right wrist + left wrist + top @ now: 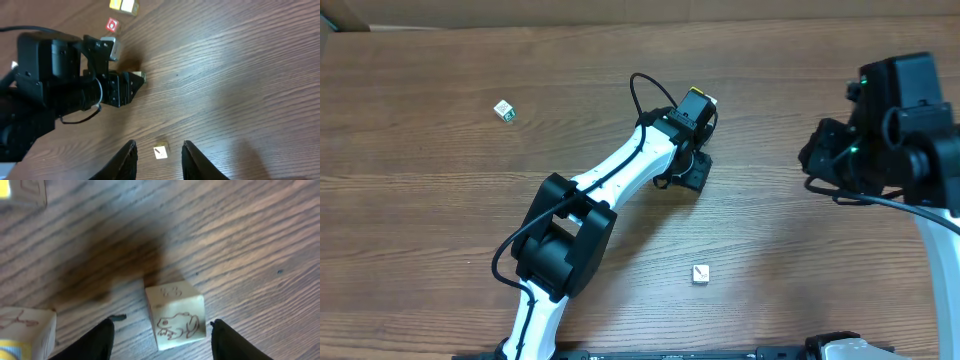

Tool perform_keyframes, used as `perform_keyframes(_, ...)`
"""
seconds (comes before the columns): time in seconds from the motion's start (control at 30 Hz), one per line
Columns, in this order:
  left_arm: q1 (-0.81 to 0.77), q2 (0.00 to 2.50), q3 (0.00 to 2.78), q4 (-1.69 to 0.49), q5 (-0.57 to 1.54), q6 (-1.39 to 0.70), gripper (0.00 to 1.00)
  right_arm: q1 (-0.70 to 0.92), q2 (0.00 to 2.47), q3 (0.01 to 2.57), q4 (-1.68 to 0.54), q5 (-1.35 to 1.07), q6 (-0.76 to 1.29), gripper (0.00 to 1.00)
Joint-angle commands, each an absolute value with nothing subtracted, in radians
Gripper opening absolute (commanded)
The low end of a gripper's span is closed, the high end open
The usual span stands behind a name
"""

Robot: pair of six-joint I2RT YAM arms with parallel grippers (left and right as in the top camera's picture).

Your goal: Flip 4 blocks

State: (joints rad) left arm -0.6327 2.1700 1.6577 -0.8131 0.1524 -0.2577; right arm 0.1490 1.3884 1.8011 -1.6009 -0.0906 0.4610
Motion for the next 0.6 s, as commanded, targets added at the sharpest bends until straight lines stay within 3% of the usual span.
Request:
perform_keyframes(0.0,-0.63,2.188,1.672,-0.806,0.149,-0.27,0.5,0.14,1.374,1.83,-1.606,-0.11,0.437,0.3)
perform_keyframes(0.27,-0.642,2.188,1.672,-0.811,0.146,-0.27,0.36,0.14,1.375,1.83,-1.608,-0.118,0.437,0.29)
perform_keyframes(0.57,-0.643,2.215,1.668,-0.849,0.096,-0.27,0.38,0.14,1.375,1.83,-1.625,-0.133,0.436,0.28)
